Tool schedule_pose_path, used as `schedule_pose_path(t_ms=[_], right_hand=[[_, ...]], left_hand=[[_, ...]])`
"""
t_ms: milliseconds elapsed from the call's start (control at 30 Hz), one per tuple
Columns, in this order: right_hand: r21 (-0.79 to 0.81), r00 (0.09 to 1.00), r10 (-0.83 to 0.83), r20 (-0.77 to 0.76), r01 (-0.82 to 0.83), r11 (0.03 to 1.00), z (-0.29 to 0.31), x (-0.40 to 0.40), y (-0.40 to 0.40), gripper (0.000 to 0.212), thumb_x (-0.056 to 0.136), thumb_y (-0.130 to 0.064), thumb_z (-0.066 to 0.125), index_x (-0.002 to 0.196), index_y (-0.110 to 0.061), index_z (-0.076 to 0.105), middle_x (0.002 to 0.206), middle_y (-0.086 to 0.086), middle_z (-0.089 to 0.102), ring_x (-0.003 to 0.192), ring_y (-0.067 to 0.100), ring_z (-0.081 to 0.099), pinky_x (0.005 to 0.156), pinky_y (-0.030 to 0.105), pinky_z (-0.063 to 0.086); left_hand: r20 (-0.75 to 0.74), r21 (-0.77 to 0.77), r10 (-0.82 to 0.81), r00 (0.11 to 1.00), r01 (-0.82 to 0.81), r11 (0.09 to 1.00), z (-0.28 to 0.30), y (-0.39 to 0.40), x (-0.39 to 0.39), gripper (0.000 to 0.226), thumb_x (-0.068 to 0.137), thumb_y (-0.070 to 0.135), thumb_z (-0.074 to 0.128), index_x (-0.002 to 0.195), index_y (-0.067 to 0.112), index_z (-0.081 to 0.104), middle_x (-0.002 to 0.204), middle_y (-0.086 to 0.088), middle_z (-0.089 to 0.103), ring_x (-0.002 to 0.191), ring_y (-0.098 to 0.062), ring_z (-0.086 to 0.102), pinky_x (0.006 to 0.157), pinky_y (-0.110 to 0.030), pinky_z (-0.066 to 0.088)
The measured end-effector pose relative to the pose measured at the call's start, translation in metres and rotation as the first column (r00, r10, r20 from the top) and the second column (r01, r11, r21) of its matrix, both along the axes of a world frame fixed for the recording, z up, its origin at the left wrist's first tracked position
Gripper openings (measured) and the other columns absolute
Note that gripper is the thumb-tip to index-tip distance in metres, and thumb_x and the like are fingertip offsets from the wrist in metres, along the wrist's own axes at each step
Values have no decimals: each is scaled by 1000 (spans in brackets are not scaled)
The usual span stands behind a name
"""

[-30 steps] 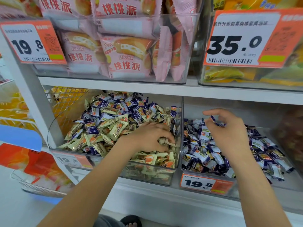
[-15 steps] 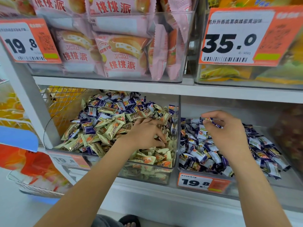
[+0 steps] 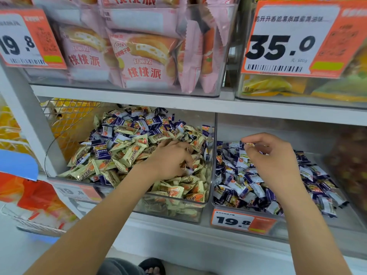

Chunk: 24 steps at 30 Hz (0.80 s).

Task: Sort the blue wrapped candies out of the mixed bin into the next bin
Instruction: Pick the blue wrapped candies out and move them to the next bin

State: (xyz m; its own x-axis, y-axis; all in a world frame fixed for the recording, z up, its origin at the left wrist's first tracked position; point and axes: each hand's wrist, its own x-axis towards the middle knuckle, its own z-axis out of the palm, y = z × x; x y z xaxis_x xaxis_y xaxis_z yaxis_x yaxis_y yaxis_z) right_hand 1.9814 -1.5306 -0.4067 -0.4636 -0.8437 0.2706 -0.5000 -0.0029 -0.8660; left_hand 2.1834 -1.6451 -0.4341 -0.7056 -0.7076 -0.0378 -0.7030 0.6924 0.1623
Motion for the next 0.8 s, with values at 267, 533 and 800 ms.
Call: schedule_pose_path(t_ms=[267, 533, 800], right_hand=[[-102, 998, 65, 7, -64, 993, 8, 21, -2, 17, 88, -10, 62, 89, -26, 68, 91, -12, 68, 89, -1, 61, 70, 6, 45], [-63, 930, 234, -283, -262, 963, 7, 55, -13, 26, 82, -23, 70, 106, -30, 66, 92, -16, 65, 89, -4, 57, 73, 6, 42], [-178, 981, 158, 116, -136, 974, 21, 44, -10, 20, 84, -15, 67, 94, -32, 64, 81, -12, 69, 66, -6, 58, 59, 6, 43]], left_hand=[[-497, 202, 150, 854, -54, 978, 11, 9, 4, 30, 87, 23, 64, 112, 7, 60, 115, -7, 58, 103, -18, 52, 89, -29, 39], [-704, 233, 111, 701, 81, 969, 34, 27, 1, 13, 83, 18, 70, 92, 15, 61, 74, 8, 58, 65, -4, 51, 65, -18, 43], [-416, 212, 108, 903, -20, 977, 27, 17, 18, 34, 80, 13, 70, 105, 20, 49, 86, 6, 63, 62, -5, 54, 58, -21, 46]])
